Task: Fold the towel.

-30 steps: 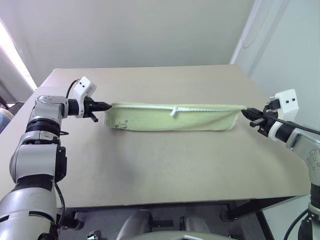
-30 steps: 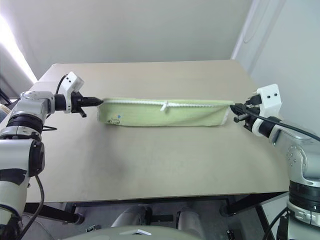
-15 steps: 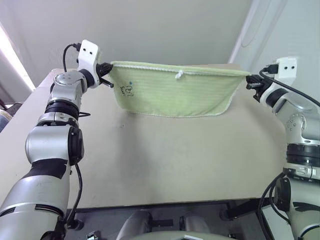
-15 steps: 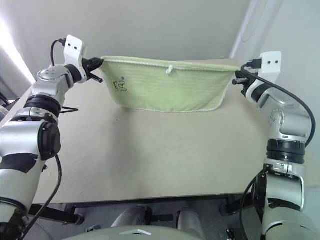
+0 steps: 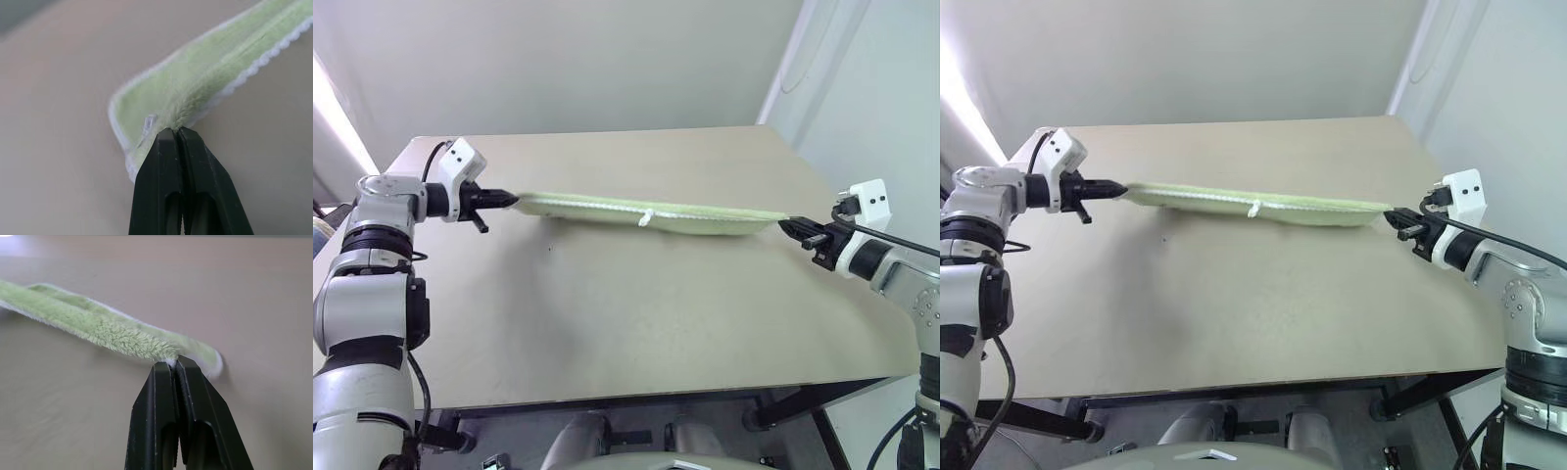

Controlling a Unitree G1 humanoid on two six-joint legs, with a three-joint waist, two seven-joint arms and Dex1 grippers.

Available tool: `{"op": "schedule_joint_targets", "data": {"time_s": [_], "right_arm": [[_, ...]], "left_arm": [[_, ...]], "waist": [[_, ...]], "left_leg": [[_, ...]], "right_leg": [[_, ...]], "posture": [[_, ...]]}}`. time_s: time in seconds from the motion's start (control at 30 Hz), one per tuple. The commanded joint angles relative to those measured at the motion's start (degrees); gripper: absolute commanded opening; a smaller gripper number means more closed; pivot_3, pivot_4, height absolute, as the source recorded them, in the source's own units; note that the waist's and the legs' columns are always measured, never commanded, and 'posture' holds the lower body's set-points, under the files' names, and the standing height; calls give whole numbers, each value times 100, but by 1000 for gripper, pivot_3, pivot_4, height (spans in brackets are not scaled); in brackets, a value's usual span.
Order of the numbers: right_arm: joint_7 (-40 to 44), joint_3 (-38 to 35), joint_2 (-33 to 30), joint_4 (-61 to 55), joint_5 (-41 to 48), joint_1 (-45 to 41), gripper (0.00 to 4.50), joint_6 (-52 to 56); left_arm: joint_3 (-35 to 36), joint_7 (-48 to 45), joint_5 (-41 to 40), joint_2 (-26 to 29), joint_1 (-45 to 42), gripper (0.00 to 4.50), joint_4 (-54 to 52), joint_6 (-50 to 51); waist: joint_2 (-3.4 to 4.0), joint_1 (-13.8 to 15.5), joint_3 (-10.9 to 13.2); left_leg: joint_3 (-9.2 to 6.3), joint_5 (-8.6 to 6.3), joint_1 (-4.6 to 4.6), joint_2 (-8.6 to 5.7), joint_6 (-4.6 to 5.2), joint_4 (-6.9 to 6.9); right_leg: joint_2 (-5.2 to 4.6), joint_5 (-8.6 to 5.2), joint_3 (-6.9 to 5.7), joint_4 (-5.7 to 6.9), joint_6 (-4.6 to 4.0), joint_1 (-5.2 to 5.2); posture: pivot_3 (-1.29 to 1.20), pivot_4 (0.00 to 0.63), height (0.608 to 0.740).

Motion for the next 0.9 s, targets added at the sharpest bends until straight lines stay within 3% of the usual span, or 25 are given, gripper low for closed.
{"op": "schedule_joint_targets", "data": {"time_s": [0.03,0.47,0.73,0.9], "right_arm": [[-43,-401,-142,-333,191,201,37,195],[49,-1294,-246,-1885,1351,1791,37,1076],[36,-1418,-275,-2420,1315,2823,37,1002],[6,-1541,-139,-2851,1533,3246,37,958]], "left_arm": [[-129,-484,74,302,289,0,-413,280],[-387,-1401,-26,858,1595,0,-2087,1084],[-309,-1606,-458,1140,2660,0,-4322,2110],[-145,-1508,-716,1353,3119,0,-4928,2503]], "waist": [[2,4,-1],[2,8,-1],[7,17,0],[14,7,2]], "left_leg": [[0,0,0,0,-1,0],[1,-1,-8,4,-1,-2],[14,-3,-10,18,-4,-4],[38,-3,-14,33,-4,-9]], "right_leg": [[-1,-2,0,-1,-4,1],[-2,3,7,-6,-35,-7],[-6,-10,8,-12,-26,1],[-7,-11,9,-15,-29,-4]], "posture": [[0,0,692],[0,0,692],[0,0,692],[0,0,692]]}}
